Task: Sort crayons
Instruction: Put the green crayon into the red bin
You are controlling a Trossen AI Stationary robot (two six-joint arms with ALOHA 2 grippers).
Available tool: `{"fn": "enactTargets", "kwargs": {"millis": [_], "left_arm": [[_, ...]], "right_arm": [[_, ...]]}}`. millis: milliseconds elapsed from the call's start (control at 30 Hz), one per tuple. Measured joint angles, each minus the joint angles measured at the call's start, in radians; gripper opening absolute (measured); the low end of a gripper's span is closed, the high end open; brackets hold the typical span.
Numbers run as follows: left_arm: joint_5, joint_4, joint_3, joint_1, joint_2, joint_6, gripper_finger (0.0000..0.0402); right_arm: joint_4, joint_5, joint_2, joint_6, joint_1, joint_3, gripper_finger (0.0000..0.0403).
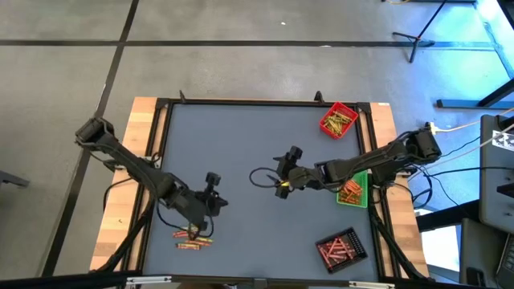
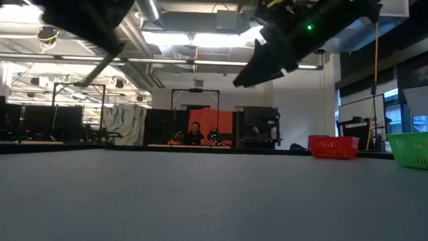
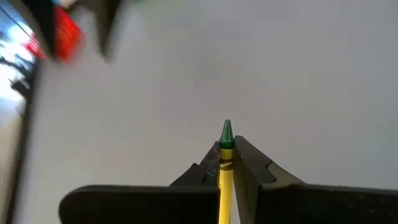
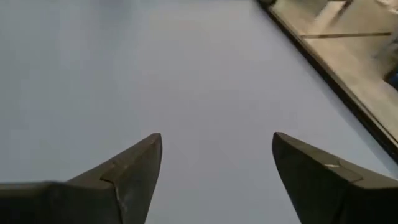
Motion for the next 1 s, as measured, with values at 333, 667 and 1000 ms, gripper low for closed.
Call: {"fn": "enactTargets", "kwargs": {"millis": [333,667,1000], "left_arm": [[0.008,0.581,-0.213,0.123,-0.097,0.302,0.0006],[0.187,1.067,-0.359,0.269,-0.097,0.429,0.0006],[0.359,1.242,-0.383,0.358,-0.087,0.478,0.0006]], "right_arm": [[0.394,-0.158,0.102,-0.302,-0.001,0.000,0.0308],[0.580,-0.234,0.148,-0.373,-0.009,0.017,0.0308],[0.656,-0.328,0.205,-0.346,-0.036,0.104,0.0307]]}}
